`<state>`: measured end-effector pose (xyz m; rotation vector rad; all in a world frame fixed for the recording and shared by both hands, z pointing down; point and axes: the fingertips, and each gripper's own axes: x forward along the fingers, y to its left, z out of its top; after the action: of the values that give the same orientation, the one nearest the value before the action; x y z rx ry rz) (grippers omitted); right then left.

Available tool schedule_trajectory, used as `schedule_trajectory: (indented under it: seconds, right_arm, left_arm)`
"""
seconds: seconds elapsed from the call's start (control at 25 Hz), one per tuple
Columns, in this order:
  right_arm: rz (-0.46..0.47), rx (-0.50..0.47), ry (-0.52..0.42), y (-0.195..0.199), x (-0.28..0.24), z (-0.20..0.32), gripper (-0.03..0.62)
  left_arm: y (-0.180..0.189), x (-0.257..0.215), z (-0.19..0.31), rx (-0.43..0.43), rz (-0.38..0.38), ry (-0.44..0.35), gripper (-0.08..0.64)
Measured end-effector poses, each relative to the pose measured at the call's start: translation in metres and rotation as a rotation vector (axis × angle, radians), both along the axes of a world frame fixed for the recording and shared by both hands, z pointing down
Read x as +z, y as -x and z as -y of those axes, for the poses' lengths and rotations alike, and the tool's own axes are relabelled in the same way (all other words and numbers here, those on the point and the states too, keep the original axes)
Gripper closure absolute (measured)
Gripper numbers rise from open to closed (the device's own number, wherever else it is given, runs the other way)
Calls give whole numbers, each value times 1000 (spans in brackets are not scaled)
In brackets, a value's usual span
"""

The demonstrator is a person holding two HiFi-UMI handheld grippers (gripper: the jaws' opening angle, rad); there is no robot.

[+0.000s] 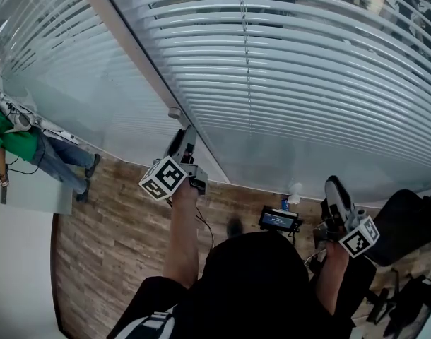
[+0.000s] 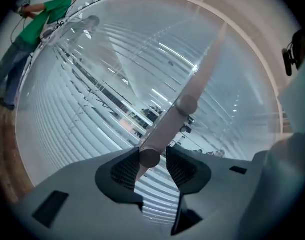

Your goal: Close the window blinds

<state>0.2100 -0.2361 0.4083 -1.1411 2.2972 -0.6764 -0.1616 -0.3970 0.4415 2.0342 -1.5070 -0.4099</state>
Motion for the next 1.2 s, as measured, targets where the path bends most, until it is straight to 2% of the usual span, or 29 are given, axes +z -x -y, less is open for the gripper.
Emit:
schedule_trajectory:
  seconds: [0.08,0.16,0.36,0.52,0.6,0.76,0.84,0.88,0.92,0.96,1.08,1.12,1.16,1.2]
  right_arm:
    - [1,5,2,-1,1,-1,520]
    - [1,9,4,-1,1,-1,520]
    - [2,7,6,1,2,1,520]
    - [1,2,6,3,1,2,520]
    - [2,-1,5,4,1,3,520]
    - [2,-3,3,5,0,2,520]
    - [3,-3,2,4,-1,1,520]
    - [2,-2,1,3,-1,0,520]
    - [2,0,1,2,-1,-1,520]
    - [2,2,1,2,0,-1,520]
    - [2,9,-1,1,-1,-1,520]
    - [2,10,0,1,-1,0,520]
    - [1,11,1,1,-1,0,520]
    - [1,11,1,1,0,-1,520]
  left_arm:
    - [2,3,1,-17,54,17,422]
    - [2,3,0,-26,173,23,422]
    - [-6,4,0,-47,577,23,423]
    - [-9,7,1,-80,992,11,422]
    - [-12,8,1,-93,1158,7,423]
    - [-14,9,1,-108,1372,6,423]
    - [-15,9,1,-115,1412,-2,423]
    - [-16,9,0,-116,1370,-9,422]
    - [-16,9,-1,-112,1263,-14,422]
    - [-16,8,-2,-98,1091,-16,422]
    - [-14,5,-4,-29,408,-1,360]
    - [-11,4,-3,-12,221,-1,353]
    - [-9,3,-3,-1,80,-6,353]
    - [-7,2,-2,6,-19,-8,353]
